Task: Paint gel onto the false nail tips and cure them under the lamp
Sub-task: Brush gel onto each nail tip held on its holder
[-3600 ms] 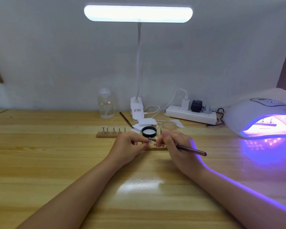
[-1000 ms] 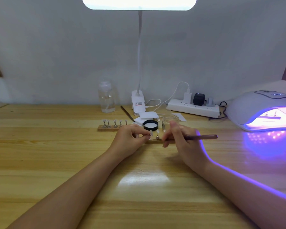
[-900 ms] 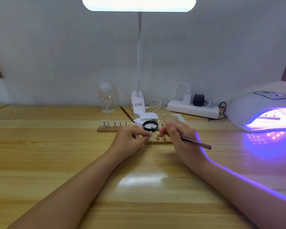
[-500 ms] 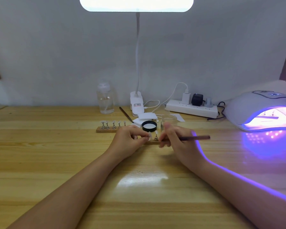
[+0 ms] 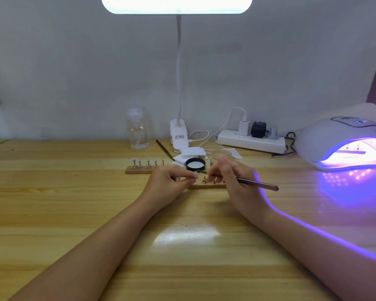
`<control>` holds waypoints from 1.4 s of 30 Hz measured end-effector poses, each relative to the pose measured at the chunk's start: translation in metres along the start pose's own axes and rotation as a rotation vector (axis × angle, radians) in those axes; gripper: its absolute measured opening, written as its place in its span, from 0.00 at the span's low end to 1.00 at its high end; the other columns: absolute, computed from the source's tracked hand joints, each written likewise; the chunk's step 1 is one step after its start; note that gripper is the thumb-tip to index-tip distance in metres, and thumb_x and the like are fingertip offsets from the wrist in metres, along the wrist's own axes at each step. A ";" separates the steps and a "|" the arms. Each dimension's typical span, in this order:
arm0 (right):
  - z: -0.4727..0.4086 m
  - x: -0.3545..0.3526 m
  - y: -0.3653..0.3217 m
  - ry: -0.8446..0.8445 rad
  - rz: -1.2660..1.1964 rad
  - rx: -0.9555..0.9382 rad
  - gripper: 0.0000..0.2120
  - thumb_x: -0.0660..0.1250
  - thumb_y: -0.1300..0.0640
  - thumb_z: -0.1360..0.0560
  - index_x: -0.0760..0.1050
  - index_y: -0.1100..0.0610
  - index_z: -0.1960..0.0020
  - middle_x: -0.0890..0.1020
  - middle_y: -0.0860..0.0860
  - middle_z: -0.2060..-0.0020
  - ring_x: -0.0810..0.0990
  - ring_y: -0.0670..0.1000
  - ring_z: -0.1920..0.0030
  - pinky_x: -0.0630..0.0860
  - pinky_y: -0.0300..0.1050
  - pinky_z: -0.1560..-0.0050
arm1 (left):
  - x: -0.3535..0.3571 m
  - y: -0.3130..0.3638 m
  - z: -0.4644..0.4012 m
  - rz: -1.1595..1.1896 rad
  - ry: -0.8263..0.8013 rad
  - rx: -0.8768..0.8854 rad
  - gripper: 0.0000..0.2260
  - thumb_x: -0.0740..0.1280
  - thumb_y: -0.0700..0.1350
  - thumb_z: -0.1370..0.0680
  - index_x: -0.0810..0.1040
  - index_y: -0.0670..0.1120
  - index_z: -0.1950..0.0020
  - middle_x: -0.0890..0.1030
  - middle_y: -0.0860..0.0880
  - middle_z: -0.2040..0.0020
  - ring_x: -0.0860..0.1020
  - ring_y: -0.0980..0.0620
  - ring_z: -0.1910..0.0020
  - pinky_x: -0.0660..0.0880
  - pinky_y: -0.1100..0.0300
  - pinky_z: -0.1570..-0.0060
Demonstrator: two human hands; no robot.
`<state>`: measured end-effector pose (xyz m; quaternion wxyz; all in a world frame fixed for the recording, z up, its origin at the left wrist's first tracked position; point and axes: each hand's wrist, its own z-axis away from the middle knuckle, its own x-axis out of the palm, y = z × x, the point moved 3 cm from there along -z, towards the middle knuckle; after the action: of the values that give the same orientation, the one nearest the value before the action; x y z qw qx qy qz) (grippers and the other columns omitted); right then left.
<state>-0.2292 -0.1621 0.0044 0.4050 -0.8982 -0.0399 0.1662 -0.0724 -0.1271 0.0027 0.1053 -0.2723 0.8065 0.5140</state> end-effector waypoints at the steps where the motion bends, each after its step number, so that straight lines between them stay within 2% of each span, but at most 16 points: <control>1: -0.001 0.000 -0.001 -0.006 0.044 -0.015 0.18 0.55 0.42 0.24 0.77 0.47 0.65 0.82 0.43 0.68 0.79 0.42 0.63 0.76 0.42 0.59 | 0.000 -0.001 0.000 0.001 0.002 -0.004 0.10 0.72 0.36 0.30 0.82 0.49 0.54 0.81 0.51 0.62 0.68 0.48 0.67 0.64 0.68 0.67; 4: 0.000 0.001 0.002 -0.015 0.001 0.030 0.20 0.57 0.43 0.23 0.76 0.47 0.69 0.81 0.45 0.72 0.79 0.43 0.68 0.76 0.42 0.59 | 0.000 -0.001 -0.001 0.004 0.009 -0.004 0.10 0.72 0.36 0.31 0.82 0.49 0.54 0.82 0.51 0.62 0.68 0.48 0.66 0.65 0.67 0.67; 6: 0.000 0.001 0.002 -0.002 -0.076 0.070 0.22 0.56 0.43 0.24 0.77 0.47 0.73 0.79 0.49 0.76 0.79 0.46 0.72 0.74 0.37 0.62 | 0.001 -0.002 -0.001 0.019 0.019 -0.010 0.10 0.72 0.36 0.31 0.82 0.50 0.55 0.82 0.53 0.63 0.69 0.48 0.66 0.65 0.67 0.67; 9: 0.000 -0.001 0.000 0.027 -0.047 0.024 0.18 0.56 0.47 0.24 0.76 0.47 0.69 0.81 0.47 0.73 0.78 0.41 0.69 0.73 0.33 0.62 | 0.001 -0.004 -0.002 0.024 0.028 -0.027 0.09 0.72 0.36 0.31 0.83 0.48 0.55 0.81 0.54 0.64 0.69 0.48 0.65 0.65 0.68 0.67; 11: -0.001 0.000 0.000 0.016 0.004 0.006 0.17 0.57 0.45 0.22 0.76 0.47 0.65 0.81 0.43 0.70 0.78 0.39 0.66 0.73 0.34 0.62 | 0.001 -0.005 -0.002 0.034 0.025 -0.034 0.08 0.73 0.36 0.31 0.83 0.46 0.54 0.82 0.54 0.64 0.70 0.49 0.64 0.66 0.67 0.66; 14: -0.001 0.001 0.001 0.008 -0.104 0.076 0.19 0.57 0.43 0.27 0.78 0.52 0.67 0.81 0.47 0.74 0.80 0.43 0.70 0.74 0.35 0.65 | 0.001 -0.004 -0.002 0.033 0.030 -0.019 0.10 0.73 0.35 0.32 0.82 0.48 0.55 0.80 0.56 0.66 0.70 0.50 0.65 0.66 0.69 0.66; 17: 0.001 0.000 0.000 0.035 -0.187 0.077 0.21 0.57 0.44 0.27 0.77 0.55 0.70 0.79 0.50 0.78 0.78 0.45 0.74 0.72 0.32 0.69 | 0.000 -0.002 -0.001 0.051 0.036 -0.012 0.09 0.73 0.35 0.31 0.83 0.46 0.55 0.81 0.55 0.65 0.72 0.52 0.65 0.67 0.70 0.65; 21: 0.000 -0.004 0.002 0.106 -0.178 0.103 0.22 0.57 0.41 0.28 0.78 0.54 0.69 0.80 0.51 0.75 0.76 0.44 0.72 0.71 0.32 0.67 | -0.002 -0.001 -0.001 0.053 0.043 0.007 0.08 0.73 0.36 0.32 0.83 0.49 0.59 0.81 0.54 0.62 0.76 0.60 0.59 0.70 0.71 0.58; 24: -0.001 -0.003 0.001 0.109 -0.116 0.083 0.21 0.55 0.42 0.28 0.78 0.53 0.67 0.81 0.49 0.73 0.75 0.40 0.71 0.70 0.32 0.66 | -0.004 -0.001 -0.001 0.056 0.077 -0.010 0.07 0.74 0.38 0.32 0.82 0.50 0.63 0.81 0.54 0.60 0.78 0.57 0.57 0.72 0.71 0.54; 30: 0.000 -0.001 -0.002 0.040 -0.011 0.027 0.16 0.54 0.44 0.26 0.76 0.49 0.63 0.81 0.44 0.70 0.76 0.37 0.69 0.70 0.31 0.64 | -0.003 -0.003 -0.001 0.080 0.088 -0.033 0.09 0.73 0.39 0.31 0.80 0.52 0.67 0.81 0.56 0.68 0.78 0.58 0.64 0.73 0.72 0.61; 33: 0.000 0.001 -0.002 -0.024 0.033 -0.013 0.17 0.54 0.45 0.23 0.76 0.49 0.63 0.81 0.43 0.69 0.77 0.36 0.66 0.70 0.29 0.62 | -0.003 -0.003 -0.002 0.047 0.094 -0.031 0.09 0.74 0.39 0.32 0.80 0.53 0.66 0.80 0.58 0.67 0.73 0.61 0.67 0.70 0.74 0.65; 35: 0.001 0.004 -0.001 -0.059 0.005 -0.004 0.18 0.54 0.44 0.24 0.77 0.48 0.65 0.82 0.45 0.70 0.79 0.38 0.65 0.72 0.31 0.61 | -0.003 -0.003 -0.001 0.044 0.097 -0.034 0.10 0.74 0.39 0.33 0.80 0.53 0.67 0.79 0.60 0.69 0.70 0.62 0.69 0.68 0.75 0.66; 38: 0.003 0.003 0.000 -0.038 -0.087 0.030 0.19 0.56 0.42 0.25 0.78 0.47 0.67 0.82 0.46 0.72 0.81 0.43 0.66 0.75 0.33 0.60 | -0.003 -0.001 -0.001 0.052 0.088 -0.055 0.08 0.74 0.40 0.33 0.81 0.52 0.67 0.78 0.62 0.73 0.69 0.62 0.70 0.66 0.75 0.69; 42: 0.000 0.000 0.000 0.014 0.027 -0.024 0.17 0.55 0.46 0.23 0.76 0.47 0.64 0.81 0.43 0.70 0.77 0.38 0.66 0.70 0.30 0.63 | -0.002 0.000 0.000 0.057 0.063 -0.077 0.07 0.74 0.40 0.32 0.81 0.51 0.65 0.76 0.64 0.75 0.69 0.62 0.73 0.66 0.74 0.71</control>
<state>-0.2289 -0.1619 0.0044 0.3922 -0.9046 -0.0268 0.1649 -0.0705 -0.1267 0.0040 0.0546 -0.2689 0.7966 0.5387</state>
